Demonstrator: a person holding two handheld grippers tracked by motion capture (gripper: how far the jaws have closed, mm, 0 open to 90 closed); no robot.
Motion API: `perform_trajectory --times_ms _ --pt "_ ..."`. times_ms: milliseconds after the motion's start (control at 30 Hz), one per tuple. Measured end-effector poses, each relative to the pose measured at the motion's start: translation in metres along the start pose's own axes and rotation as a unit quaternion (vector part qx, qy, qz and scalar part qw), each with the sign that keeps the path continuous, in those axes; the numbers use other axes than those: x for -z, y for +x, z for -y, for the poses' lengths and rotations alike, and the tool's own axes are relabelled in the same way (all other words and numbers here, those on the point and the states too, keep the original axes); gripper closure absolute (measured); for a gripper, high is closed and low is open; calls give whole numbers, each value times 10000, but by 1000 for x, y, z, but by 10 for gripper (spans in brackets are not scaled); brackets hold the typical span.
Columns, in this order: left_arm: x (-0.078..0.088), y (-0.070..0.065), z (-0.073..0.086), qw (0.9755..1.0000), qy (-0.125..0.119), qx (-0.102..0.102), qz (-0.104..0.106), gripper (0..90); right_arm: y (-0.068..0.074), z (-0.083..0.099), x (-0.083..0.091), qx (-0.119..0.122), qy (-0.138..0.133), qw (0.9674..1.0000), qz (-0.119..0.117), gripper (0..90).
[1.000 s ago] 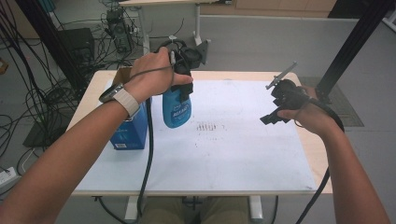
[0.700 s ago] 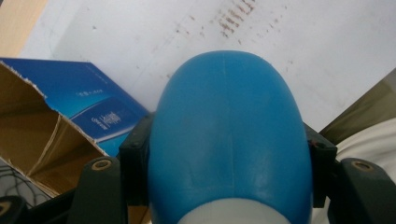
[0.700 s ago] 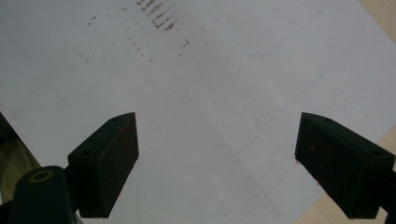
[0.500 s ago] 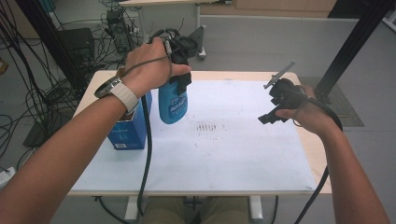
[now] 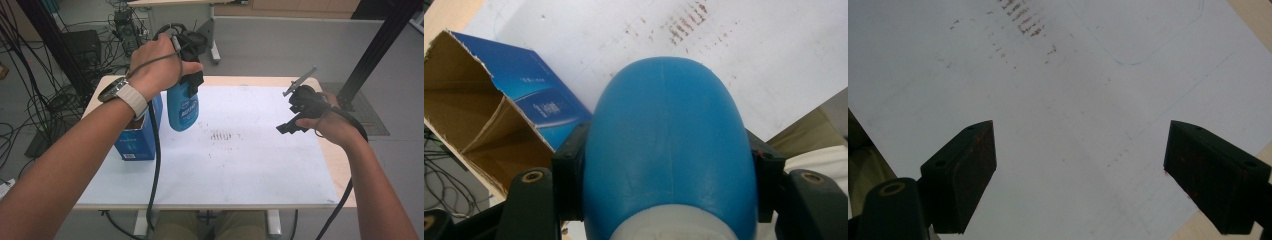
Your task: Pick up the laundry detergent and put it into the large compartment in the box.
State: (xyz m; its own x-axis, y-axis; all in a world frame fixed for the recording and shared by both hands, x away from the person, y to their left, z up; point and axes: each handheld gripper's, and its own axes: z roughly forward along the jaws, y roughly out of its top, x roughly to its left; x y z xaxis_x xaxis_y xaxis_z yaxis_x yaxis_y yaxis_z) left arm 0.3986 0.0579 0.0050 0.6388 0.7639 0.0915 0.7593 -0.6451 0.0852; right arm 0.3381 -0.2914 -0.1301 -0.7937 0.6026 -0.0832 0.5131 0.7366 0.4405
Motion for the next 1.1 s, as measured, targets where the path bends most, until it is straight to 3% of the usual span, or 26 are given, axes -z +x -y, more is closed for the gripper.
perform_trajectory --times_ms 467,600,800,1100 --pt "18 0 1 9999 -38 111 -66 375 2 7 6 -6 -62 10000 37 136" --pt "26 5 4 9995 -59 319 7 374 1 10 7 -23 -61 10000 40 136" --pt "31 4 6 9992 -81 401 -32 374 1 13 8 7 -131 9999 33 136" --pt "37 22 12 9978 -114 641 153 373 -1 11 5 44 -161 9999 1 136"
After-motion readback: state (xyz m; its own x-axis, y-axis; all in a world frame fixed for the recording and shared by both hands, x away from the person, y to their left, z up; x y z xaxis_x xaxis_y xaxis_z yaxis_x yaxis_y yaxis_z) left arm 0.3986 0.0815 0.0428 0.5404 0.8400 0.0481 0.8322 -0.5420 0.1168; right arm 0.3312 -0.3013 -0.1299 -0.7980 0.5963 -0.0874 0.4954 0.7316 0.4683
